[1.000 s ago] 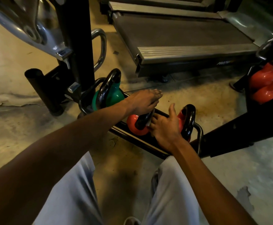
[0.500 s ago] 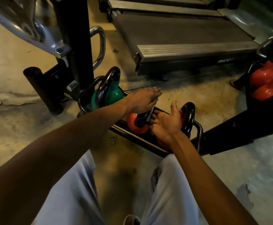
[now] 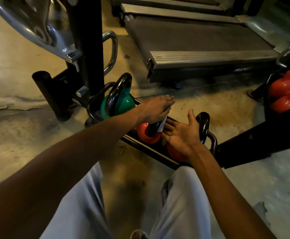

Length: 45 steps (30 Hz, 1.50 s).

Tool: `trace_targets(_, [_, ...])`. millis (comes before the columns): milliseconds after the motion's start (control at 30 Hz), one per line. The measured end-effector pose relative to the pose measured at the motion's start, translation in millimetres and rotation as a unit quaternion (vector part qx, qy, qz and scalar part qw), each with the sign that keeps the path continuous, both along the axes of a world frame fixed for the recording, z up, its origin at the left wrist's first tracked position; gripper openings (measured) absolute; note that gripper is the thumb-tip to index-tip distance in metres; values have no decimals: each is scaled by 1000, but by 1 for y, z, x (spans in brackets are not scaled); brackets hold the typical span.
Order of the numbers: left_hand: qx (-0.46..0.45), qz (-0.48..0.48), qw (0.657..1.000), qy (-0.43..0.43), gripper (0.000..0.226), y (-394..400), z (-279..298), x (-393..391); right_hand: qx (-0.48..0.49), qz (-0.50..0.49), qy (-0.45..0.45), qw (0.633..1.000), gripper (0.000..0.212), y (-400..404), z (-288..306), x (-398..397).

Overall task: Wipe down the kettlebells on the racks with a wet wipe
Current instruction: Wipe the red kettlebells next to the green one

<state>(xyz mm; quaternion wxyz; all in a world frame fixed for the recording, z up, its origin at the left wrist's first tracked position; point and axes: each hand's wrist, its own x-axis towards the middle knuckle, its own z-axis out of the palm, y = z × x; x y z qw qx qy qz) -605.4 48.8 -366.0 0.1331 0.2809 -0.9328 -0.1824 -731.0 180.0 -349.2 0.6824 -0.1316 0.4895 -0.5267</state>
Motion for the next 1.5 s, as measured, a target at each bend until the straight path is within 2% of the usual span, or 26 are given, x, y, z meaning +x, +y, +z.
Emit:
trace_targets(67, [0, -2, 1000, 2, 51, -1, -1, 0, -14, -2, 8, 1000, 104, -1, -2, 5])
trace_targets(200, [0, -13, 1000, -2, 52, -4, 2, 1, -12, 59, 69, 996, 106, 0, -7, 6])
trace_targets(300, [2, -13, 1000, -11, 51, -5, 1, 0, 3, 52, 51, 997, 110, -3, -2, 2])
trace_targets(433, [0, -17, 1000, -5, 52, -5, 4, 0, -4, 47, 103, 994, 110, -10, -5, 15])
trace_targets(500, [0, -18, 1000, -5, 51, -4, 4, 1, -35, 54, 95, 993, 102, 2, -3, 15])
trace_targets(567, [-1, -21, 1000, -6, 51, -5, 4, 2, -71, 42, 112, 990, 85, 23, -6, 25])
trace_targets(633, [3, -30, 1000, -4, 51, -7, 3, 3, -99, 49, 240, 965, 72, 48, -13, 47])
trace_targets(700, [9, -32, 999, -12, 51, -8, 4, 3, -103, 123, 388, 907, 74, 69, -22, 72])
trace_targets(733, [10, -35, 999, -17, 51, -9, 5, 3, -107, 163, 465, 863, 80, 75, -29, 80])
trace_targets(833, [9, -35, 999, -34, 51, -11, 7, 2, -148, 195, 683, 689, 94, 82, -50, 82])
trace_targets(933, [22, -30, 999, -33, 51, -13, 7, 2, -155, 214, 799, 541, 102, 82, -63, 74])
trace_targets(1000, [26, -31, 998, -38, 51, -13, 5, 2, -162, 229, 838, 468, 104, 80, -66, 65])
trace_targets(1167, [38, -22, 998, -48, 51, -13, 9, 3, -250, 267, 858, 361, 104, 69, -57, 35])
trace_targets(1333, [47, 4, 995, -85, 53, -9, 16, 1, -286, 326, 869, 240, 100, 53, -33, 20])
trace_targets(1433, [44, 31, 996, -66, 66, -19, -2, -4, -279, 372, 861, 203, 97, 35, -25, 25])
trace_targets(1500, [60, 35, 995, -74, 64, -15, 5, -2, -276, 383, 863, 183, 94, 24, -24, 30])
